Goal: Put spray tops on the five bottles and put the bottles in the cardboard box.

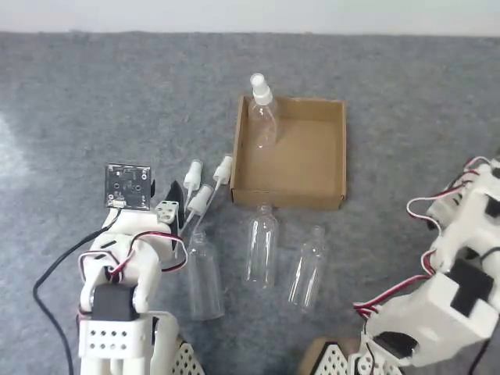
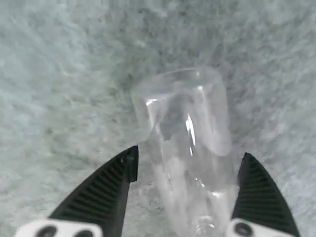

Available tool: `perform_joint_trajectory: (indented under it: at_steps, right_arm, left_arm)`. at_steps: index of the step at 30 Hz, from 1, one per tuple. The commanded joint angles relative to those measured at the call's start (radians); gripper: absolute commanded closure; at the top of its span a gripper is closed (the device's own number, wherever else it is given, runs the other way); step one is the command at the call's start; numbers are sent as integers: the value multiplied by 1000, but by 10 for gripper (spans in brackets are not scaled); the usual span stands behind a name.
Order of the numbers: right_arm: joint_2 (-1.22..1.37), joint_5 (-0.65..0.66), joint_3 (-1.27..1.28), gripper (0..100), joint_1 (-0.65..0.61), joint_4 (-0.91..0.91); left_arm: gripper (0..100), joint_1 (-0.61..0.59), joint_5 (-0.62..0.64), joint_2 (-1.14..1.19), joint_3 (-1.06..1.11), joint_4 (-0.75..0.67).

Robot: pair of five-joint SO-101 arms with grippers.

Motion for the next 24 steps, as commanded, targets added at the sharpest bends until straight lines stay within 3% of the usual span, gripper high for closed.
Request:
perform_joint_trajectory:
  at_steps: [1,4,6,16,24]
  right_arm:
    - [-19,12,-112,716,-18,51]
    - [-19,104,-207,716,-16,105]
    - [-19,242,-278,716,-15,153]
    - [-18,1300,-374,719,47,326]
    - [-7,1717,-373,720,312,278]
  left_arm:
    - [890,-5,0,-11,-5,-25]
    - [890,-5,-2,-11,-5,-26]
    - [890,-5,-2,-11,-5,-26]
    - [891,-6,-5,-11,-5,-28]
    - [891,-6,-3,-9,-5,-28]
